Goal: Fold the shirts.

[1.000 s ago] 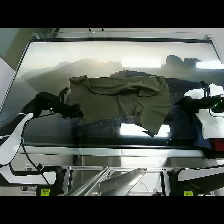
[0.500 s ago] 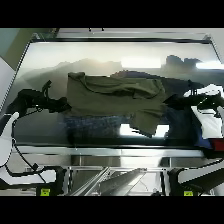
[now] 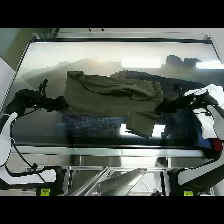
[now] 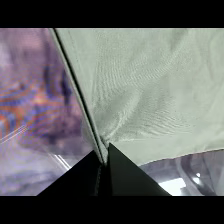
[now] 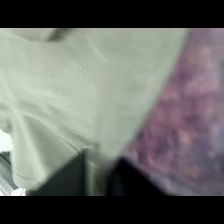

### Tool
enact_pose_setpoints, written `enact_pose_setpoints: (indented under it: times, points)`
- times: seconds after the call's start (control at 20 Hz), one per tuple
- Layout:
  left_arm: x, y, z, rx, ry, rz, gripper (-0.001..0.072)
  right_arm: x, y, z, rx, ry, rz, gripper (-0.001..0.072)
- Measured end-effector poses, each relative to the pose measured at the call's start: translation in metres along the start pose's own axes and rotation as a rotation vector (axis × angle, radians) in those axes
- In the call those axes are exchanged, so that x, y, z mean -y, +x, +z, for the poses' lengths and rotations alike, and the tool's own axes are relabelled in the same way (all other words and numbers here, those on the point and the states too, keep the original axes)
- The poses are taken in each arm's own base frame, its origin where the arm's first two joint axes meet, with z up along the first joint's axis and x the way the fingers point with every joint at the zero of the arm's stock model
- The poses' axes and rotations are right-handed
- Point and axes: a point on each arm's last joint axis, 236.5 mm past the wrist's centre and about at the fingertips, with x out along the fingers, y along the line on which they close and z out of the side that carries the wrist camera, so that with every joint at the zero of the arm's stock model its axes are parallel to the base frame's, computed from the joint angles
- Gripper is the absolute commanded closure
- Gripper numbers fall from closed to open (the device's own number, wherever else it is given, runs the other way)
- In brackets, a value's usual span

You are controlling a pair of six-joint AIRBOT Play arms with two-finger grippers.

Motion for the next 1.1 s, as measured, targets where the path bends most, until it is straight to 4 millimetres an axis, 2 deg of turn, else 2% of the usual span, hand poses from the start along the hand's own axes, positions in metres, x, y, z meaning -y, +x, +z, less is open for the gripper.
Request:
enact_pose_setpoints:
  times: [0.1, 0.15, 0.3, 0.35, 0.4, 0.5, 0.6, 0.7, 0.8, 0.9, 0.95, 1.05, 1.1]
  points:
    - [0.006, -0.002, 0.004, 0.010, 0.010, -0.020, 0.0695, -0.008, 0.000, 0.001, 0.006, -0.014, 0.026, 0.0691]
    - [0.015, -0.006, 0.008, 0.016, 0.027, -0.051, 0.0696, -0.023, -0.002, 0.006, 0.027, -0.031, 0.078, 0.0690]
    - [0.063, -0.039, 0.024, 0.060, 0.133, -0.163, 0.0696, -0.098, -0.036, 0.022, 0.146, -0.145, 0.277, 0.0691]
    - [0.086, -0.060, 0.031, 0.097, 0.193, -0.201, 0.0695, -0.127, -0.056, 0.027, 0.204, -0.207, 0.326, 0.0691]
    - [0.113, -0.086, 0.038, 0.151, 0.255, -0.246, 0.0696, -0.163, -0.084, 0.029, 0.282, -0.290, 0.378, 0.0691]
    - [0.178, -0.162, 0.047, 0.311, 0.405, -0.353, 0.0696, -0.233, -0.149, 0.019, 0.443, -0.478, 0.425, 0.0690]
    - [0.236, -0.251, 0.043, 0.519, 0.545, -0.419, 0.0696, -0.304, -0.220, -0.013, 0.629, -0.697, 0.414, 0.0690]
    - [0.284, -0.346, 0.018, 0.753, 0.693, -0.413, 0.0697, -0.365, -0.284, -0.062, 0.824, -0.898, 0.342, 0.0690]
    - [0.316, -0.421, -0.015, 0.968, 0.806, -0.332, 0.0698, -0.409, -0.333, -0.110, 1.030, -1.031, 0.219, 0.0691]
    - [0.332, -0.464, -0.043, 1.111, 0.863, -0.222, 0.0697, -0.431, -0.363, -0.148, 1.203, -1.079, 0.069, 0.0691]
    - [0.336, -0.475, -0.049, 1.155, 0.866, -0.184, 0.0697, -0.435, -0.374, -0.158, 1.269, -1.078, -0.002, 0.0692]
    - [0.328, -0.486, -0.040, 1.200, 0.826, -0.140, 0.0697, -0.432, -0.387, -0.162, 1.339, -1.047, -0.090, 0.0693]
    - [0.320, -0.482, -0.030, 1.182, 0.795, -0.152, 0.0697, -0.428, -0.390, -0.158, 1.344, -1.029, -0.103, 0.0692]
